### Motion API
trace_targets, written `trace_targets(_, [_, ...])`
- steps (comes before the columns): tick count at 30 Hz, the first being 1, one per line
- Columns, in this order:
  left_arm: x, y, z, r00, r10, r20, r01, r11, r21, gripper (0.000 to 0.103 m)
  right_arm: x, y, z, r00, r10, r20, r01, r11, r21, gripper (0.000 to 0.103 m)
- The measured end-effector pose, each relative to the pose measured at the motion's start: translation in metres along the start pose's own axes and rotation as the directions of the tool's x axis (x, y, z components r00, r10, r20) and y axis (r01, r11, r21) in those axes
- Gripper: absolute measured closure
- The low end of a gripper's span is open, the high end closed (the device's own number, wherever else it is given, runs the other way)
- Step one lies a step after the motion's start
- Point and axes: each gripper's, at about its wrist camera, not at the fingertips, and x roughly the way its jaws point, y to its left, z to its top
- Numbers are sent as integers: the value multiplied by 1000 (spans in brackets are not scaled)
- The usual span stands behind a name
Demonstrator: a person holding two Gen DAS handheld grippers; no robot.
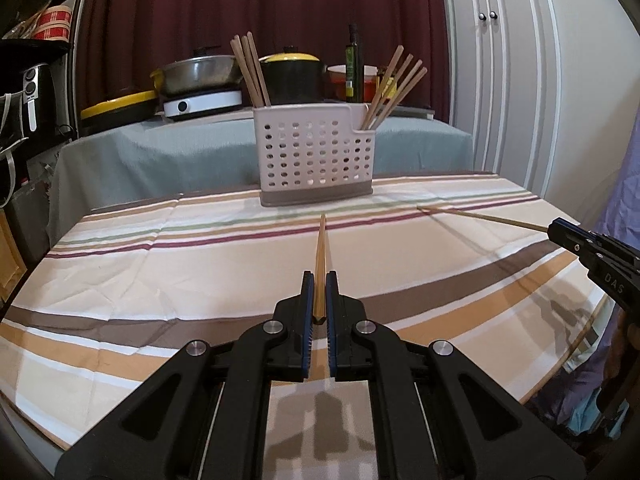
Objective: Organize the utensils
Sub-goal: 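Hold the chopstick in the left gripper while the right gripper lowers and grasps the last chopstick, then lift the chopstick upright toward the white holder with the left gripper while the right gripper does likewise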
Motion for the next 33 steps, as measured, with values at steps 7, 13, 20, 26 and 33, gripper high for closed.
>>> trace_targets(7, [-19, 5, 17, 998, 14, 54, -13, 1000, -14, 97, -8, 2, 12, 1000, -5, 26, 5, 1000, 2, 97])
trace_targets(13, [-40, 10, 36, 994, 28, 103, -26, 999, -26, 97, -19, 6, 26, 998, -13, 59, 13, 1000, -2, 97])
trace_targets(20, [-59, 13, 53, 989, 39, 146, -34, 999, -36, 97, -30, 12, 44, 996, -10, 85, 10, 1000, 4, 97])
trace_targets(26, [-74, 17, 69, 983, 57, 175, -50, 998, -45, 97, -41, 16, 66, 996, 1, 91, -2, 1000, 8, 97])
trace_targets(33, [-70, 26, 85, 981, 95, 167, -84, 994, -69, 97, -32, 19, 83, 999, 5, 52, -5, 1000, 2, 97])
